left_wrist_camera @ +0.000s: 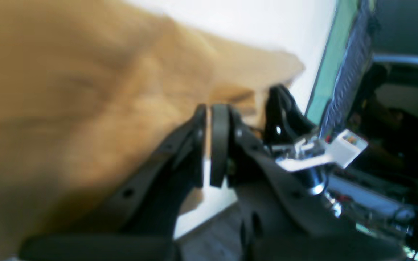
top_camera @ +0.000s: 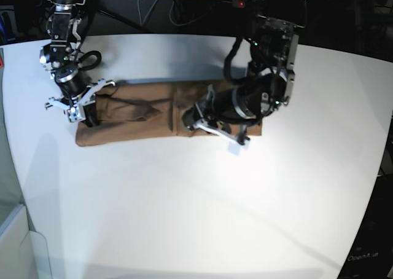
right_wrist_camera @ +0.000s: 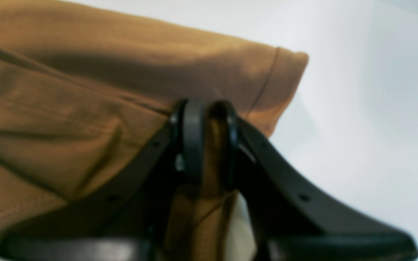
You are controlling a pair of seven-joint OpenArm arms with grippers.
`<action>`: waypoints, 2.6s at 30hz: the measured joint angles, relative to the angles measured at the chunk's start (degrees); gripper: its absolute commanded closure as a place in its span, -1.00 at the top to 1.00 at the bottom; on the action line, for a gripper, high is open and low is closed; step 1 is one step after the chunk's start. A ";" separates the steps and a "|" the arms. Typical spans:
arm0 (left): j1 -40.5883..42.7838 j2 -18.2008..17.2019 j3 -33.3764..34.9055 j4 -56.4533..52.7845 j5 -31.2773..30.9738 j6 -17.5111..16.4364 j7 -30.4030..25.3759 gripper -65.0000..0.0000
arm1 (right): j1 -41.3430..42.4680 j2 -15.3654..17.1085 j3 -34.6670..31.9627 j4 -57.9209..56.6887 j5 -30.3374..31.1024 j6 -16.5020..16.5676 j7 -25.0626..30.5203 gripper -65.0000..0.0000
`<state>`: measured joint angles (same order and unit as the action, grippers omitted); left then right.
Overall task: Fold the T-shirt properly
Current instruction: 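Open the left gripper and move it back to the folded strip end, then release the strip end with the right gripper and regrasp it further out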
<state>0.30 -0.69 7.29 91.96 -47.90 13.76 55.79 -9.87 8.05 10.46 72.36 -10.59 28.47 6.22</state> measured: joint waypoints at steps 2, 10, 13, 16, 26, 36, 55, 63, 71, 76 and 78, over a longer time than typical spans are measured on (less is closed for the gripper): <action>-0.02 -1.62 -2.54 1.86 -1.95 -0.07 0.48 -0.94 | 0.02 0.02 0.00 0.00 0.00 0.00 -0.13 -0.77; 0.55 -6.95 -4.07 -0.09 -3.91 -0.07 0.55 -0.94 | 0.00 0.00 0.00 0.00 0.00 0.00 -0.11 -0.77; 2.14 -7.80 -4.26 -0.48 -3.82 -0.07 0.31 -0.94 | 0.00 0.00 0.00 0.00 0.00 0.02 0.00 -0.77; 3.41 -9.46 -4.28 -0.42 -4.02 -0.04 0.31 -0.94 | 0.02 0.00 0.00 0.00 0.00 0.00 -0.09 -0.77; 3.80 -10.95 -9.94 -0.63 -3.58 -0.20 0.28 -0.94 | 0.00 0.00 0.00 0.00 0.00 0.02 -0.09 -0.77; 1.44 -10.86 -13.62 -9.09 -3.85 -0.55 0.09 -0.93 | 0.04 0.02 0.02 0.00 -0.02 0.00 -0.24 -0.77; -2.51 -11.04 -9.88 -15.69 -2.95 -2.51 -2.78 -0.93 | -0.04 -0.33 0.96 1.60 -3.02 0.61 -1.01 -0.76; -2.43 -11.08 -9.75 -17.03 -3.78 -3.34 -4.13 -0.93 | -2.93 -1.11 4.55 9.35 -5.81 2.47 -6.34 -0.75; -2.40 -11.08 -9.75 -17.20 -4.07 -3.34 -4.44 -0.93 | -6.51 -4.39 7.15 23.58 -6.05 2.78 -7.32 -0.48; -2.43 -11.08 -9.75 -17.20 -4.04 -3.34 -4.46 -0.93 | -6.29 -7.74 10.93 28.89 -6.01 9.86 -17.27 0.16; -2.38 -11.06 -9.75 -17.20 -4.04 -3.34 -4.55 -0.93 | -4.52 -9.79 13.27 30.60 -2.99 12.50 -22.73 0.28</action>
<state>-2.09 -11.75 -2.46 74.76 -51.94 10.41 51.24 -14.39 -1.74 23.73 102.96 -13.58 40.97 -16.51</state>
